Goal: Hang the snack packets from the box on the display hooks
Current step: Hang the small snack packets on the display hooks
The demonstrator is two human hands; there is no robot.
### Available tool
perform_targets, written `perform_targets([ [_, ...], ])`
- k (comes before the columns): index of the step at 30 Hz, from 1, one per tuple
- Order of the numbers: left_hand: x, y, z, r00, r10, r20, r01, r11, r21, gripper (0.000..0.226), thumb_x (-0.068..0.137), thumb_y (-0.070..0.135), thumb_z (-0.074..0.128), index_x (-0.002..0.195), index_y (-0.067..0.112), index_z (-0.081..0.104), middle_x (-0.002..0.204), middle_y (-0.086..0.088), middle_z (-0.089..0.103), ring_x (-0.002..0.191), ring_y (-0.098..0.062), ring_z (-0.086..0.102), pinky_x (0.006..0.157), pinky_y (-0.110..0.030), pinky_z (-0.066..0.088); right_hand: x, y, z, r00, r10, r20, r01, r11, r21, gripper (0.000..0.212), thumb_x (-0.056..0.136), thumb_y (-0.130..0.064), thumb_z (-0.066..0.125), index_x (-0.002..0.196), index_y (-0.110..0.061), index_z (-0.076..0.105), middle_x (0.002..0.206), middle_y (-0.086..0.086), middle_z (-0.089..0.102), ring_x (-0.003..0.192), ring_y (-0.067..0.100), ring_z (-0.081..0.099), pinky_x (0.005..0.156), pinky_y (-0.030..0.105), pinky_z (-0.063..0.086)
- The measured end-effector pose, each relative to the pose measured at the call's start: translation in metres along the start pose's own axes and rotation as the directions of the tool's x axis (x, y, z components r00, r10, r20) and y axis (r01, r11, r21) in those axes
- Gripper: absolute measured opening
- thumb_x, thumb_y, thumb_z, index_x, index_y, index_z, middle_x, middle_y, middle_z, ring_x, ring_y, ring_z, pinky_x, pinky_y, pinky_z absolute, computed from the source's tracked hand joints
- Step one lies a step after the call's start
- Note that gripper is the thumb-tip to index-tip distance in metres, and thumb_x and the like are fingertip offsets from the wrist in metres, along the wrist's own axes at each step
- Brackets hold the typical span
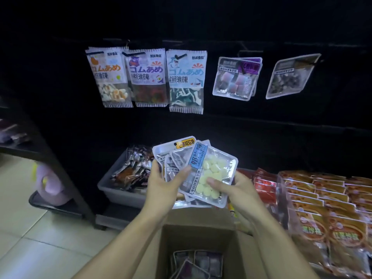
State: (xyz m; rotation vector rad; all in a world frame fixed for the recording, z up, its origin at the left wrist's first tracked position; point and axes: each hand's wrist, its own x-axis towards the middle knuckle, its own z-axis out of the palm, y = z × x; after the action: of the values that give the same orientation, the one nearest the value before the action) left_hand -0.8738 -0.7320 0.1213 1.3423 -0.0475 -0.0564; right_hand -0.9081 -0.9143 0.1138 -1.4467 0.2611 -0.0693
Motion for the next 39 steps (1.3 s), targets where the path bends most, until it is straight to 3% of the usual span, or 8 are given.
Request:
perform_targets([
  [6, -0.001, 0.007, -0.015, 1.000, -0.027, -0.008, 0.027, 1.000, 0.014, 0.057, 0.083, 0.036, 0.083, 0.135, 0.030, 0.061, 0.126, 0.006, 0.078, 0.117, -0.023, 0.075, 0.108, -0.055, 0.054, -0.003, 0.002, 0.004, 0.999, -0.027, 0.044, 0.022, 0.993, 0.118, 0.034, 0.097, -0.002, 0.066, 0.131, -0.010, 0.065, 0.122, 0.010, 0.077, 0.115, 0.031, 0.074, 0.106, 0.054, 0.053],
  [11, -0.002, 0.007, -0.018, 1.000, -0.027, 0.003, 0.027, 1.000, -0.007, 0.078, 0.061, 0.028, 0.092, 0.132, 0.024, 0.060, 0.118, 0.001, 0.080, 0.109, -0.025, 0.078, 0.099, -0.049, 0.060, -0.011, 0.000, 0.014, 0.997, -0.067, -0.043, 0.072, 0.992, 0.107, 0.026, 0.106, -0.016, 0.058, 0.130, -0.017, 0.068, 0.118, 0.002, 0.079, 0.109, 0.024, 0.076, 0.098, 0.048, 0.057],
  [14, -0.004, 0.003, -0.019, 1.000, -0.022, -0.009, 0.022, 1.000, 0.002, 0.066, 0.074, 0.012, 0.090, 0.132, 0.020, 0.059, 0.119, -0.002, 0.080, 0.109, -0.025, 0.078, 0.101, -0.054, 0.059, -0.014, 0.003, 0.021, 0.987, -0.055, -0.152, 0.072, 0.991, 0.111, 0.022, 0.107, -0.028, 0.057, 0.125, -0.024, 0.070, 0.108, -0.006, 0.081, 0.099, 0.014, 0.079, 0.082, 0.033, 0.059],
  [21, -0.010, 0.004, -0.024, 1.000, -0.030, -0.008, 0.030, 0.999, 0.020, 0.086, 0.056, 0.026, 0.095, 0.133, 0.027, 0.057, 0.120, 0.002, 0.080, 0.109, -0.023, 0.078, 0.101, -0.055, 0.059, -0.010, 0.013, 0.028, 0.973, 0.075, -0.219, 0.001, 0.944, 0.329, 0.027, 0.092, -0.021, 0.075, 0.117, -0.010, 0.073, 0.106, 0.008, 0.082, 0.097, 0.025, 0.080, 0.090, 0.044, 0.060],
  [27, -0.008, 0.010, -0.037, 0.998, -0.018, -0.059, 0.020, 0.999, 0.031, 0.060, 0.080, -0.001, 0.086, 0.130, 0.018, 0.058, 0.116, 0.000, 0.081, 0.106, -0.024, 0.079, 0.097, -0.055, 0.062, -0.005, 0.014, 0.024, 0.991, 0.022, -0.131, -0.009, 0.995, 0.098, 0.070, 0.064, -0.038, 0.094, 0.126, -0.018, 0.068, 0.107, 0.000, 0.082, 0.101, 0.025, 0.078, 0.080, 0.039, 0.056],
  [30, -0.005, 0.016, -0.044, 1.000, -0.008, -0.024, 0.010, 0.997, 0.074, 0.060, 0.081, -0.003, 0.085, 0.131, 0.018, 0.058, 0.117, -0.002, 0.080, 0.107, -0.025, 0.079, 0.096, -0.055, 0.062, -0.003, 0.004, 0.016, 0.986, -0.065, -0.152, 0.066, 0.998, 0.002, 0.062, 0.075, -0.029, 0.090, 0.130, -0.029, 0.061, 0.105, -0.005, 0.081, 0.096, 0.018, 0.078, 0.068, 0.028, 0.054],
  [34, -0.007, 0.019, -0.048, 1.000, 0.004, -0.003, -0.004, 0.995, 0.101, 0.060, 0.082, 0.003, 0.086, 0.132, 0.022, 0.059, 0.120, 0.000, 0.080, 0.110, -0.023, 0.078, 0.097, -0.052, 0.062, -0.006, -0.003, 0.015, 0.992, -0.123, -0.029, 0.118, 0.985, -0.129, 0.035, 0.087, -0.011, 0.082, 0.120, -0.015, 0.069, 0.104, 0.003, 0.082, 0.089, 0.021, 0.080, 0.064, 0.027, 0.061],
  [39, -0.009, 0.028, -0.049, 0.998, 0.040, -0.048, -0.035, 0.995, 0.096, 0.061, 0.080, 0.012, 0.086, 0.133, 0.025, 0.059, 0.119, 0.007, 0.080, 0.111, -0.019, 0.077, 0.094, -0.042, 0.063, -0.014, -0.022, 0.022, 0.945, -0.278, -0.172, 0.249, 0.953, -0.174, 0.023, 0.091, -0.014, 0.079, 0.108, -0.015, 0.063, 0.101, 0.002, 0.080, 0.089, 0.017, 0.080, 0.067, 0.030, 0.064],
])
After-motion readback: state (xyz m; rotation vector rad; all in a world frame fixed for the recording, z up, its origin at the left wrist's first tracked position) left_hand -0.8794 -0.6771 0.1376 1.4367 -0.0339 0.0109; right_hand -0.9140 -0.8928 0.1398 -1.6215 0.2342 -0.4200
